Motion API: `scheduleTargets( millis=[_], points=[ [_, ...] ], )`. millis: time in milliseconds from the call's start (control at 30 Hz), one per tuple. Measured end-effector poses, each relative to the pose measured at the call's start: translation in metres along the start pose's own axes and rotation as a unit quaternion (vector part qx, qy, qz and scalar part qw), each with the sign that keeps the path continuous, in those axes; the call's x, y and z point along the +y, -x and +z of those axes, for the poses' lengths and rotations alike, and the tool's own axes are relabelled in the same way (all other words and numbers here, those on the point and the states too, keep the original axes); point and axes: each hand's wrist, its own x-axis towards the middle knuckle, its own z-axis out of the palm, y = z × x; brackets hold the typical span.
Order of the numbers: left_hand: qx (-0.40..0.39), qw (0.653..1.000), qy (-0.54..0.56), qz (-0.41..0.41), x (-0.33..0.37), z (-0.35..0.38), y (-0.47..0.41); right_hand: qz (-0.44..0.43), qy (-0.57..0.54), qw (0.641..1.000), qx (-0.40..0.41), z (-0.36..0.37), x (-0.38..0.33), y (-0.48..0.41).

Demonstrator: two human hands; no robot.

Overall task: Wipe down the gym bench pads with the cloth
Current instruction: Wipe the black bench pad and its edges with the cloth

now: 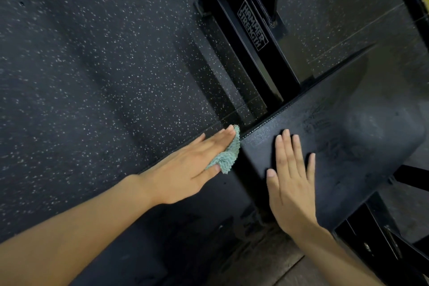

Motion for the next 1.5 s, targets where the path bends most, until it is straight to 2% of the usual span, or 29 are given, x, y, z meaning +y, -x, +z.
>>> scheduleTargets(
  millis=[133,300,533,667,1100,1233,1500],
  points=[
    [-0.003,1.0,-0.015,0.004,-0.001,-0.002,-0.002,-0.013,-0.026,1.0,0.002,0.005,-0.026,0.016],
    [0.0,1.0,-0.003,0.01,-0.003,-0.001,-0.005,-0.015,-0.008,1.0,-0.001,0.012,-0.037,0.024],
    [0.016,0.997,0.075,0.011,-0.005,0.005,-0.003,-0.018,-0.002,1.0,0.003,0.011,-0.039,0.024],
    [0.014,0.996,0.084,0.019,-0.007,0.005,0.001,-0.013,-0.003,1.0,0.007,0.012,-0.04,0.026],
    [0.007,0.998,0.059,0.031,-0.025,0.01,0.055,0.023,0.009,0.999,0.031,0.031,-0.083,0.053],
    [-0.009,0.999,0.019,0.028,-0.031,0.007,0.073,0.035,0.009,0.999,0.038,0.033,-0.087,0.054],
    [-0.004,0.999,0.01,0.032,-0.031,0.005,0.053,0.042,0.004,0.998,0.039,0.035,-0.088,0.052]
  ],
)
